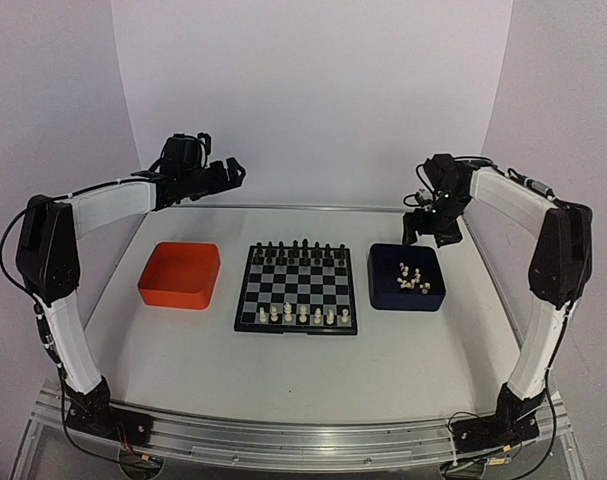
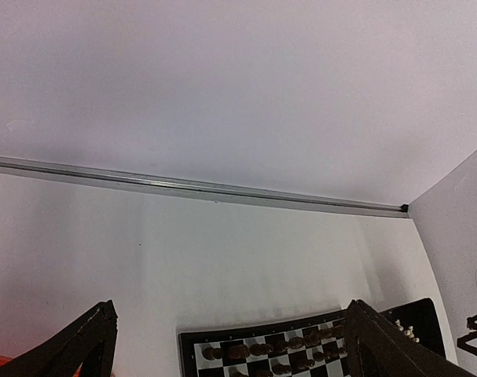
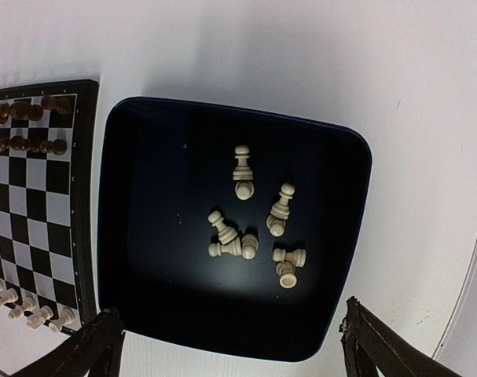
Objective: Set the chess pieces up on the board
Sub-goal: Pick up the chess piece from the storage box.
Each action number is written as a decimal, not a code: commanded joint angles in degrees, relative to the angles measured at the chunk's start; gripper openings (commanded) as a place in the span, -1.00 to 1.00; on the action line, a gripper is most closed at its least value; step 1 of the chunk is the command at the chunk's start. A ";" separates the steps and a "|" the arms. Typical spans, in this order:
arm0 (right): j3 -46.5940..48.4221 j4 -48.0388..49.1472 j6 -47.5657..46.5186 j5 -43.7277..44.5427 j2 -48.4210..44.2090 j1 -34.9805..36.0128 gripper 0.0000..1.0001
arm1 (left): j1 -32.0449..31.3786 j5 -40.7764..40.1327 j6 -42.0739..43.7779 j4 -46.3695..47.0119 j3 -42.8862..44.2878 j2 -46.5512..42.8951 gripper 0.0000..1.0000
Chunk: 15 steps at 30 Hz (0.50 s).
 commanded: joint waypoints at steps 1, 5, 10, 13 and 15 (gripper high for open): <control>3.92 -3.75 -1.25 -2.51 3.14 -0.72 0.84 | 0.35 -5.94 0.11 1.90 4.85 2.23 0.99; 5.88 -6.04 -1.22 -5.68 5.61 -0.74 0.81 | 0.37 -6.61 0.80 3.17 5.42 3.06 0.99; 6.59 -7.91 -0.92 -6.77 7.28 -0.74 0.79 | 0.35 -6.86 1.77 1.97 7.79 4.64 0.99; 7.25 -8.59 -0.09 -8.51 8.43 -0.75 0.78 | 0.35 -7.23 2.16 1.53 9.23 5.97 0.99; 7.91 -9.00 0.30 -9.44 9.49 -0.78 0.75 | 0.35 -7.78 2.20 1.59 10.08 6.75 0.99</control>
